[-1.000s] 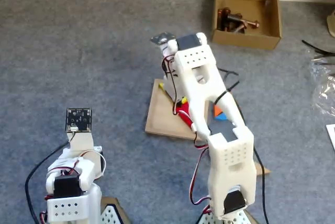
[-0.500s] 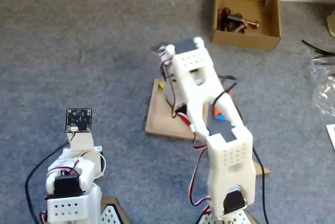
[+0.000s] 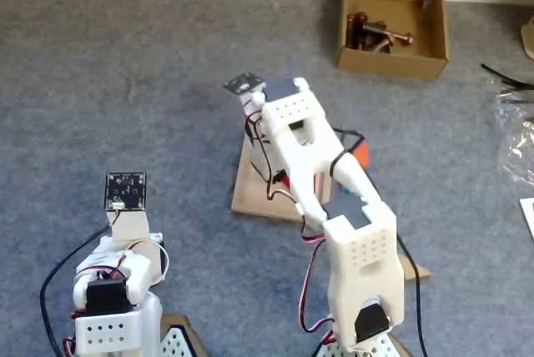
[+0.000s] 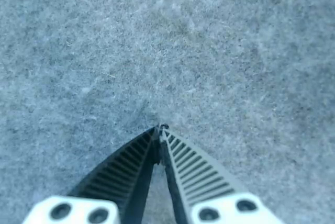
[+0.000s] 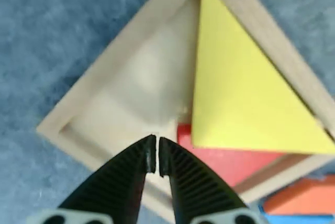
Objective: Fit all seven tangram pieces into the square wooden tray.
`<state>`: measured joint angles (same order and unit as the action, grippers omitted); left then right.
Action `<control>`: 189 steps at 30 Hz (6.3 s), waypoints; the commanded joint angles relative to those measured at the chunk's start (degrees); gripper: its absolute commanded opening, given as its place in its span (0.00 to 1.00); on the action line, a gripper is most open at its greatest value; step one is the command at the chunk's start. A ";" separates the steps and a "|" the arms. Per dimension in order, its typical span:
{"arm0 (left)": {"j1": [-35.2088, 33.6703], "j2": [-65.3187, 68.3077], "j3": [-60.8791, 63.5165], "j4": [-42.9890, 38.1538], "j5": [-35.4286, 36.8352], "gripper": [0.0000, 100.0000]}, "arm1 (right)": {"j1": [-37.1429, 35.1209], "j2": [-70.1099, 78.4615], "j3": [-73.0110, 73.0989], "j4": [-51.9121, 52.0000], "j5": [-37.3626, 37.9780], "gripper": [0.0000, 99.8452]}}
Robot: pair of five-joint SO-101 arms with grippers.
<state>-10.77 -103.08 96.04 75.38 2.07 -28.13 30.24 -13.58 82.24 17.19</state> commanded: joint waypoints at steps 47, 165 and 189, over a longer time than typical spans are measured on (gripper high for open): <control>-0.48 0.40 1.19 0.44 0.09 0.00 | 3.82 -5.67 4.70 -1.01 -0.62 0.01; -0.48 0.40 1.19 0.44 0.09 0.00 | 16.48 -9.89 7.69 -24.40 0.62 0.01; -0.48 0.40 1.19 0.44 0.09 0.00 | 21.05 -15.78 6.37 -15.08 0.53 0.01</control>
<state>-10.77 -103.08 96.04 75.38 2.07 -9.67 20.92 -3.56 63.52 17.27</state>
